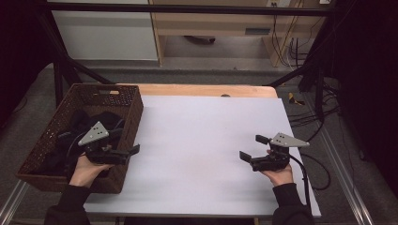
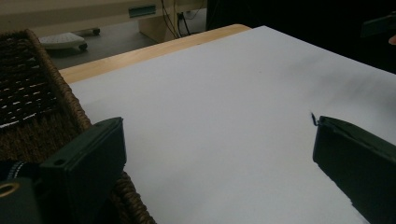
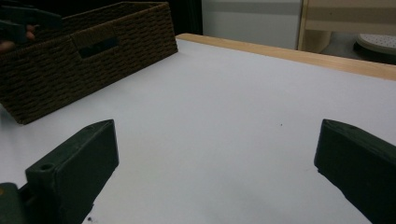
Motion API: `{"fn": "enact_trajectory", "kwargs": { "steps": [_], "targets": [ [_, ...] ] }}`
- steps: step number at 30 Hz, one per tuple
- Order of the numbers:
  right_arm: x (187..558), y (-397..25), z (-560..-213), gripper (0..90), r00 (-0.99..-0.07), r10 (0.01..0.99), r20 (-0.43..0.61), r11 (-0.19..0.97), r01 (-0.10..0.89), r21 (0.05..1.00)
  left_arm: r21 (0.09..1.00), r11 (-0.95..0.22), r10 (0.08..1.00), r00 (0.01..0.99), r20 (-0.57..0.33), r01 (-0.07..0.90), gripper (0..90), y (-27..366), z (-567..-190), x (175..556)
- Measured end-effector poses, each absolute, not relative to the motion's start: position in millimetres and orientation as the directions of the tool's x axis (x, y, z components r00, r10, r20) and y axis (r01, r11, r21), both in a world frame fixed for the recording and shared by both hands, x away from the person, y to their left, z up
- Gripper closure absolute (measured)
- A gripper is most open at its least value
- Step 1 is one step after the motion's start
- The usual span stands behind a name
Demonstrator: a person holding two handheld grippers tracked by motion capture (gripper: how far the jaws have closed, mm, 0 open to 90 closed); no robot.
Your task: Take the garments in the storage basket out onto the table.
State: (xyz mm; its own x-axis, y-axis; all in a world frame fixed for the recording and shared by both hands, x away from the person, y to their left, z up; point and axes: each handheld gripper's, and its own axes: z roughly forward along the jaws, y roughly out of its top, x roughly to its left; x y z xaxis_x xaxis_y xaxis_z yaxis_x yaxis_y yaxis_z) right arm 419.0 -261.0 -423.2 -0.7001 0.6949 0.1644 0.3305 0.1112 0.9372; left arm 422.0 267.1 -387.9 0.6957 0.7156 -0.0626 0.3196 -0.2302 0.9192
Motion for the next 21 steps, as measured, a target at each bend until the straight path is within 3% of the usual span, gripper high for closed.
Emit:
{"fn": "enact_trajectory", "kwargs": {
  "steps": [21],
  "targets": [
    [419, -262, -423, 0.4, -0.697, 0.696, 0.171, 0.105, 0.334, 0.937, 0.919, -0.21, 0.77, 0.636, -0.054, 0.333, 1.6, 281, -369, 419]
  ]
}}
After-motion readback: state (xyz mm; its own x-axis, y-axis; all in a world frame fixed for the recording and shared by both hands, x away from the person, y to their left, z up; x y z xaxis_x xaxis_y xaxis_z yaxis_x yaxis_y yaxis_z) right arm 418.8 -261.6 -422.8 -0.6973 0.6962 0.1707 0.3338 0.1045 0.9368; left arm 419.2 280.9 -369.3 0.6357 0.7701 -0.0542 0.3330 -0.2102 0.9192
